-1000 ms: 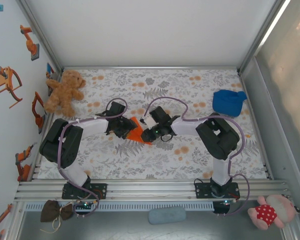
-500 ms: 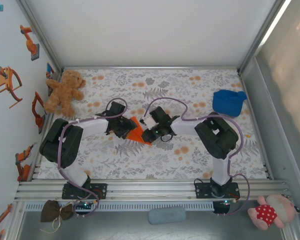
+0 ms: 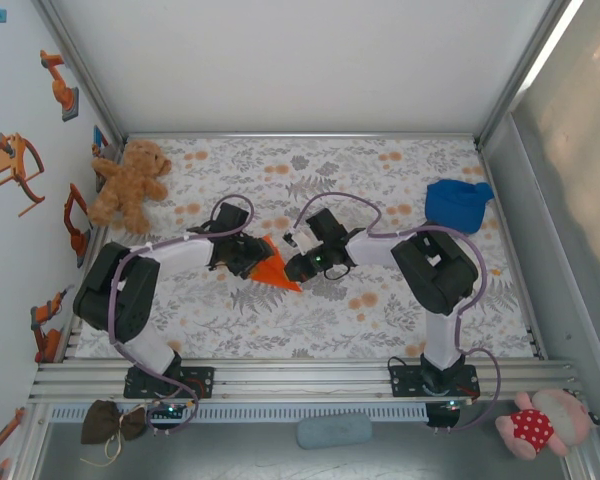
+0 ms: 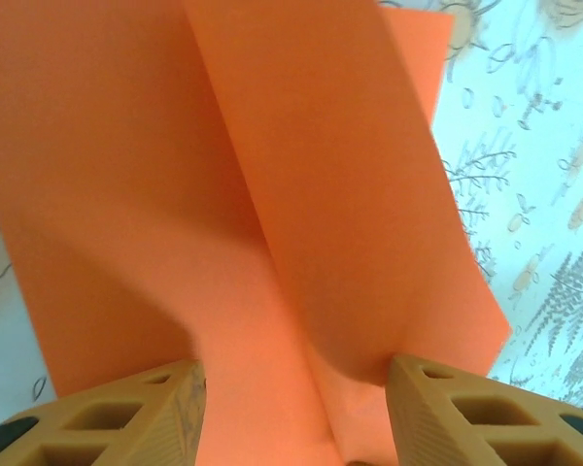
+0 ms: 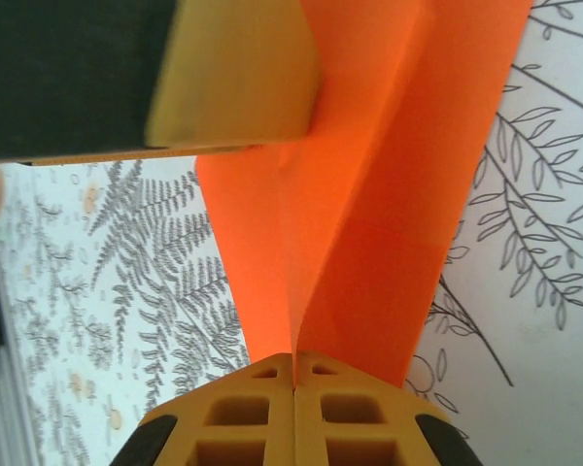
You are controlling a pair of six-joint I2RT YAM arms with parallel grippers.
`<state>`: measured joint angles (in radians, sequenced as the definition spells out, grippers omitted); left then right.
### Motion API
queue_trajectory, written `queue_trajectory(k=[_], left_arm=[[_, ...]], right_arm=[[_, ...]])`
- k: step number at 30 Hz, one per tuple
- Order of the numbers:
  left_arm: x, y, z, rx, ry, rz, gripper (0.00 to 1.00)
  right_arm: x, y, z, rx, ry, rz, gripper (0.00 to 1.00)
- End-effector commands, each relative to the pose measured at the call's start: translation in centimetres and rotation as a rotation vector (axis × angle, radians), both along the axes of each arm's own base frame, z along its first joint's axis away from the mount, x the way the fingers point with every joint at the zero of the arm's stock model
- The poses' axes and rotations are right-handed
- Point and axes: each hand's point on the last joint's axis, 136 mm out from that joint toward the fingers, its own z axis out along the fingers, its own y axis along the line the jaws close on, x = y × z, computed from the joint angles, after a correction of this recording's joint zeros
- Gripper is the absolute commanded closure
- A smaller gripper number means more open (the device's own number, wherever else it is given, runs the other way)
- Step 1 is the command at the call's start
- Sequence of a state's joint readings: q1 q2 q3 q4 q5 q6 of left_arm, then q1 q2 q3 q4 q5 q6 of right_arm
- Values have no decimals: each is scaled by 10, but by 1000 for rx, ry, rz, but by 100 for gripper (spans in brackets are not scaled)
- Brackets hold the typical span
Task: Fold a paper plane with a square sheet of paper (pick it up from the middle)
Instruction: Fourth fold the wing at the center of the table.
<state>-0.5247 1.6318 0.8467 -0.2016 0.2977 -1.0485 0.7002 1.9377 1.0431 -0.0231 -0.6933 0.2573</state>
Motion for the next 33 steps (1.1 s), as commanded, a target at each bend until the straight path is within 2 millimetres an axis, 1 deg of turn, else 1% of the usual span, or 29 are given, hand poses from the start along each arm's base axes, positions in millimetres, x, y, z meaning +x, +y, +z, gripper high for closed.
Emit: queue_trajectory(k=[1, 4, 8, 13, 19, 25, 33], left_arm=[[-2, 3, 20, -5, -93, -45, 47], [-3, 0, 28, -48, -150, -53, 47], [-4, -5, 31, -111, -189, -62, 52], [-2, -17, 36, -182, -238, -94, 63], [2, -29, 38, -259, -277, -124, 73], [4, -36, 28, -292, -272, -142, 80], [5, -42, 20, -322, -275, -153, 84]], right_arm=[[-3, 8, 5, 66, 93, -5, 100], [-2, 9, 2, 74, 130, -23, 100], [0, 9, 0, 85, 169, -42, 100], [1, 9, 0, 96, 201, -52, 100], [3, 7, 0, 106, 238, -64, 100], [4, 3, -5, 93, 261, -80, 100], [5, 2, -8, 88, 276, -84, 100]])
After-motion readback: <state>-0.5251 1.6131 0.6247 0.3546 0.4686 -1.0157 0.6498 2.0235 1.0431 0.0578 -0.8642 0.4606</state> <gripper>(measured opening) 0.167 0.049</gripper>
